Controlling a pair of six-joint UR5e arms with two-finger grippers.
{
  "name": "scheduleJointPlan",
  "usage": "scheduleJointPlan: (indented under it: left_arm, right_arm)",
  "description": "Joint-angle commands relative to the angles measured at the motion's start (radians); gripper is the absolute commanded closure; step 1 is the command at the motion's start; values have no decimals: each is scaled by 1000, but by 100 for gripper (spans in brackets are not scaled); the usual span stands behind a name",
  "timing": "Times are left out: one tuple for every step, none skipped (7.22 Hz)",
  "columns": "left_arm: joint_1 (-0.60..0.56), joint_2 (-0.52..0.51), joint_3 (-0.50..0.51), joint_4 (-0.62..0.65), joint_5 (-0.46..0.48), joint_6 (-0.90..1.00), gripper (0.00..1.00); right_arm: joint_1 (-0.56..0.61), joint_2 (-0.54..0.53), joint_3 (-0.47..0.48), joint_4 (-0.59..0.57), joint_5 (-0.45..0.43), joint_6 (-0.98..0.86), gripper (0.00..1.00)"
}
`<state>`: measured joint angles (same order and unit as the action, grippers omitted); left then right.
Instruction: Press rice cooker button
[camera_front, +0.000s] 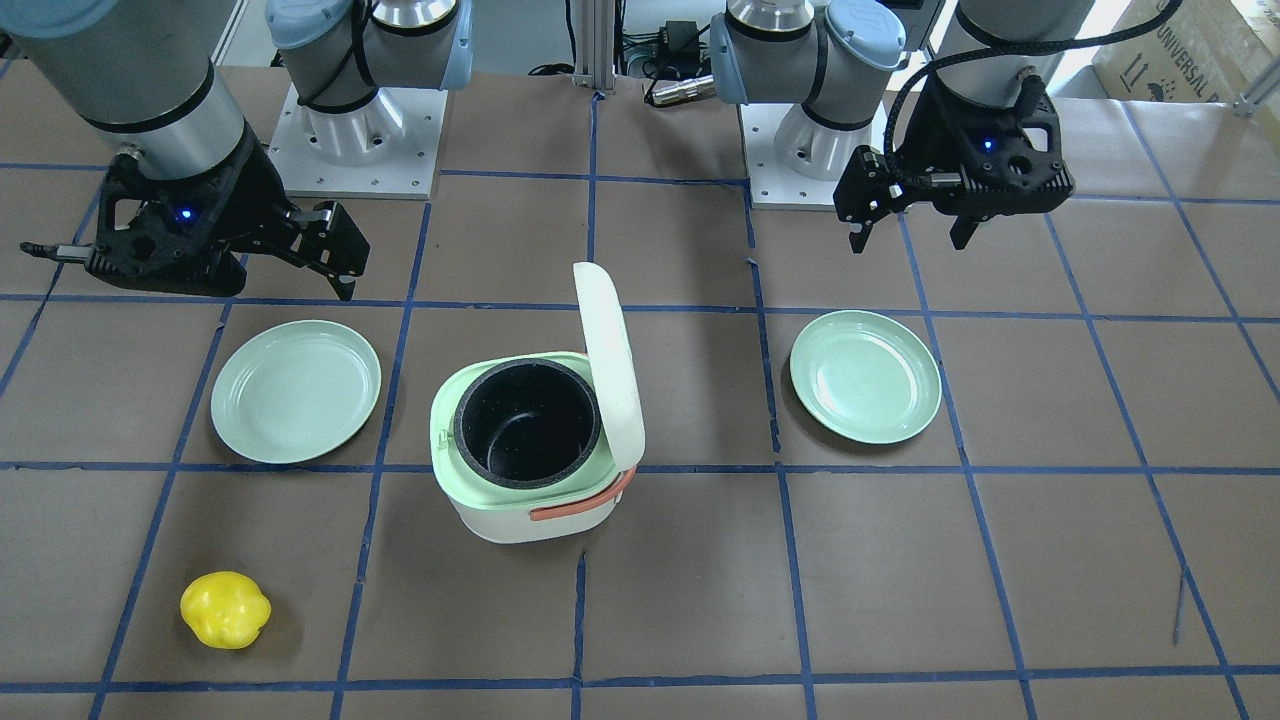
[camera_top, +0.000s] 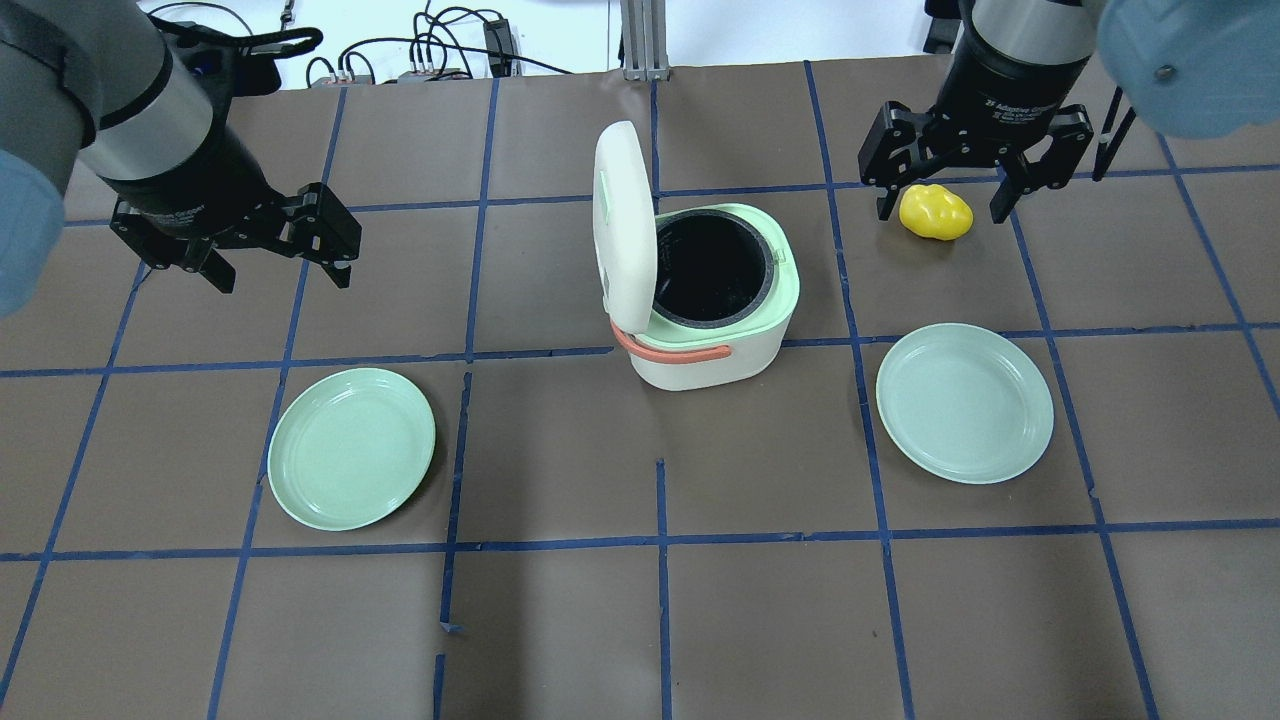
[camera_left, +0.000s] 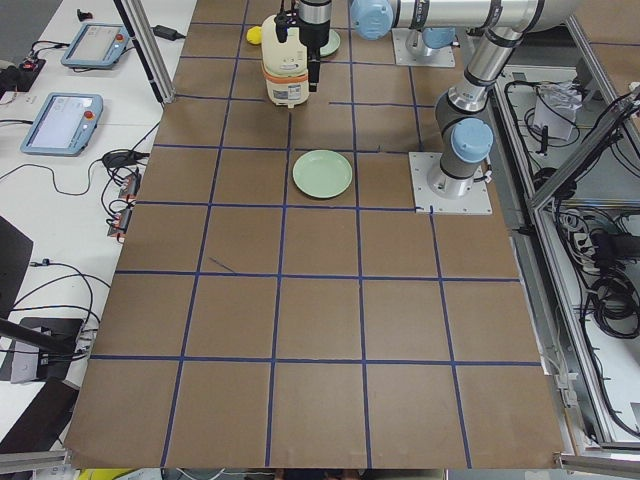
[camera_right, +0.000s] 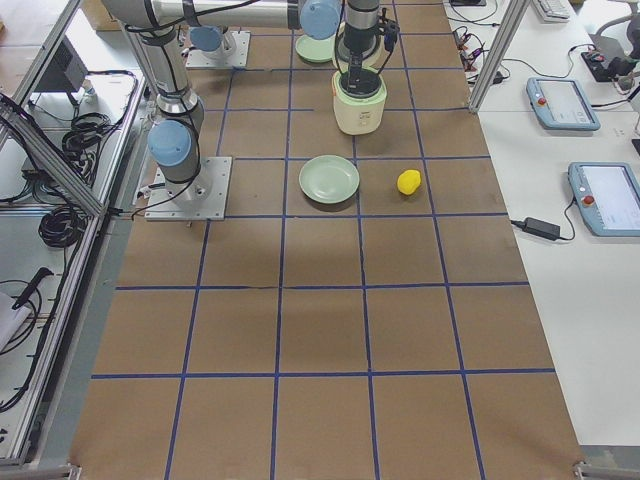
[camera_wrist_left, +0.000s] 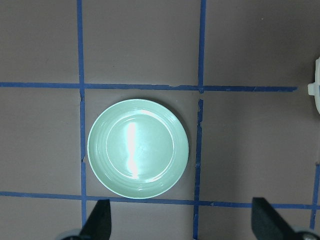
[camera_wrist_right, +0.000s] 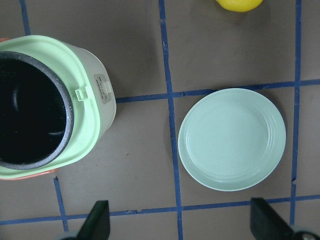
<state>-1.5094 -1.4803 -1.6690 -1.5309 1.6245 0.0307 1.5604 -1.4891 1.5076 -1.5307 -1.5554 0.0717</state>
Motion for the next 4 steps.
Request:
scheduleJointPlan:
  left_arm:
    - [0,0,0,0,0,0,0]
    - [0,0,0,0,0,0,0]
    - [0,0,0,-1,0,0,0]
    - [0,0,0,0,0,0,0]
  right_arm:
    - [0,0,-1,15,0,-4,0]
    - [0,0,-3,11,0,-4,0]
    - [0,0,-6,9,0,-4,0]
    - [0,0,-4,9,-2,-6,0]
